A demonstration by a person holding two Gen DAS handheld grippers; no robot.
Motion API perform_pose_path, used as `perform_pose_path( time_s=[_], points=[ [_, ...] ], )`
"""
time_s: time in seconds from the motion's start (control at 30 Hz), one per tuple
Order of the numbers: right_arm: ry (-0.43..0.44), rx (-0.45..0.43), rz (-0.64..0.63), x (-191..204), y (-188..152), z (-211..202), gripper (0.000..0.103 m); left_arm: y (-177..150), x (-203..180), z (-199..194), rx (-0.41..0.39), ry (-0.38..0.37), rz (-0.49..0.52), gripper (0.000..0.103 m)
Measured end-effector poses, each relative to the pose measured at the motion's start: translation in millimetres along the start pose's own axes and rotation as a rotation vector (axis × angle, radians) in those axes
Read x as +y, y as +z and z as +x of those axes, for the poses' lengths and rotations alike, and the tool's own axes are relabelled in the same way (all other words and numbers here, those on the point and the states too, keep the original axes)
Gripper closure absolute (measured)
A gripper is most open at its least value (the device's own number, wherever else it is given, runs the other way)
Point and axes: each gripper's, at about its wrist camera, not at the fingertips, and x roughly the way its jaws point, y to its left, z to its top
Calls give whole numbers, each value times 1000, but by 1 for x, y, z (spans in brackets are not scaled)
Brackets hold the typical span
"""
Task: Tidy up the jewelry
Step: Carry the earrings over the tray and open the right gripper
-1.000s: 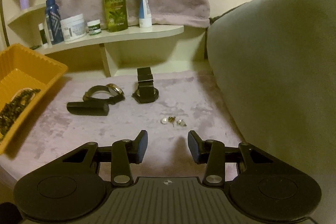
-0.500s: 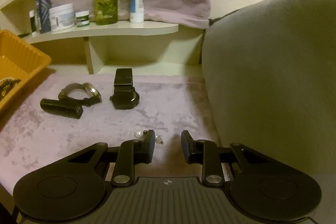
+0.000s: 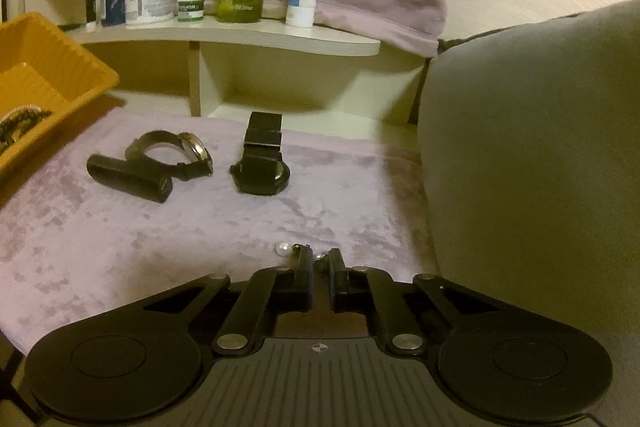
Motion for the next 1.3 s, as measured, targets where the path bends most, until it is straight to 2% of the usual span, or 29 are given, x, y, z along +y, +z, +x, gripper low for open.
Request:
perform_pose_path(
  time_s=[0.13, 0.27, 0.43, 0.57, 0.87, 1.1, 1.3],
  points=[
    [-20, -27, 4, 1, 0, -10, 96, 0, 1, 0, -1, -1, 1, 91],
    [-5, -78, 3, 9, 7, -27, 96, 0, 1, 1, -2, -1, 2, 91],
    [72, -148, 5, 36, 26, -47, 96, 0, 1, 0, -3, -2, 0, 91],
    [176, -188, 4, 70, 44, -54, 96, 1, 1, -1, -3, -1, 1, 91],
    [387, -156, 2, 140, 70, -39, 96, 1, 0, -2, -3, -2, 3, 91],
    [476, -140, -40, 189, 80, -31, 96, 1, 0, -1, -2, -6, 1, 91],
    [520, -131, -64, 210, 85, -27, 96, 1, 0, -1, -3, -8, -1, 91]
  ],
)
